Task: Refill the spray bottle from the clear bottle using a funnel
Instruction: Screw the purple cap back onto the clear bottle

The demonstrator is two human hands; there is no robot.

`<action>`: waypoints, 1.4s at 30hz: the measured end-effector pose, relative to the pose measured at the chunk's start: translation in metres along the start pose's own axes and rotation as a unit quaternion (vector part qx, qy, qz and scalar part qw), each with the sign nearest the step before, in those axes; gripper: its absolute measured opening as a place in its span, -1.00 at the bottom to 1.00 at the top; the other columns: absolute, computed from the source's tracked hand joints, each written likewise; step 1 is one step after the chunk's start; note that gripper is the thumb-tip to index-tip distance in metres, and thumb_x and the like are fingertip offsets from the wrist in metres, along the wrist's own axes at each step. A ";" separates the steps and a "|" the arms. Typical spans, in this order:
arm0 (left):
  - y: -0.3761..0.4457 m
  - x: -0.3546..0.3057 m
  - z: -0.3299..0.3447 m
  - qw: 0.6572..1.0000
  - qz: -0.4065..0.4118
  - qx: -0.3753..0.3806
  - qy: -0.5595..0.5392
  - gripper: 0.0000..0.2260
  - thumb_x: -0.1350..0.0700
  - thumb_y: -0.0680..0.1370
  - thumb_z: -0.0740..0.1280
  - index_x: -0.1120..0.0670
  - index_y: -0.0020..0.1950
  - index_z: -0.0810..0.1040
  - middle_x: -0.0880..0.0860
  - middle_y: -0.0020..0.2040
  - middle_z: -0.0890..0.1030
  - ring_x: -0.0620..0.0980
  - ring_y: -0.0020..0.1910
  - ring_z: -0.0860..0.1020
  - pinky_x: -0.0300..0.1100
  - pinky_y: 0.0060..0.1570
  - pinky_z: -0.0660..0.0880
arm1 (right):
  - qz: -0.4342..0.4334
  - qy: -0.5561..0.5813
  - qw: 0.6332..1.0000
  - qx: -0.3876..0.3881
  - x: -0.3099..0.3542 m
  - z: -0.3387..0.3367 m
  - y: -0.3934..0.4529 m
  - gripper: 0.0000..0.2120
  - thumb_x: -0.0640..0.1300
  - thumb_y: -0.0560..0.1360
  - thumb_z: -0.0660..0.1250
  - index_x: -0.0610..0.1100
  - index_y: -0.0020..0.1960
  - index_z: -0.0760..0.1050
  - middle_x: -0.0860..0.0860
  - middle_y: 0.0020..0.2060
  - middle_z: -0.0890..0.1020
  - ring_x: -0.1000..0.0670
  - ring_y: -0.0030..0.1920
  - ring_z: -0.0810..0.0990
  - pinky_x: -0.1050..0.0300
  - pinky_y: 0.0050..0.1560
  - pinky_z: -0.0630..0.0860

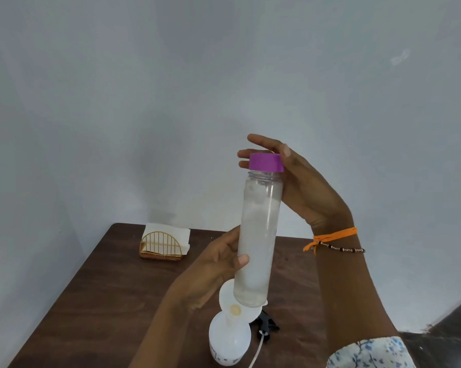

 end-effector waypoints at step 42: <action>0.014 0.005 -0.008 0.952 0.006 -0.226 0.207 -0.54 -0.14 0.42 0.41 -0.19 0.27 0.36 -0.09 0.21 0.53 -0.07 0.15 0.52 -0.10 0.12 0.55 | 0.017 -0.089 0.980 -0.177 -0.008 -0.008 -0.002 -0.75 -0.14 0.41 0.41 -0.13 0.09 0.58 -0.02 0.04 0.64 0.12 0.02 0.59 0.32 0.02 0.51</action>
Point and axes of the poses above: each hand's wrist, its own y-axis towards the middle knuckle, its own z-axis out of the palm, x = y × z, the point moved 6 cm from there along y, towards the middle knuckle
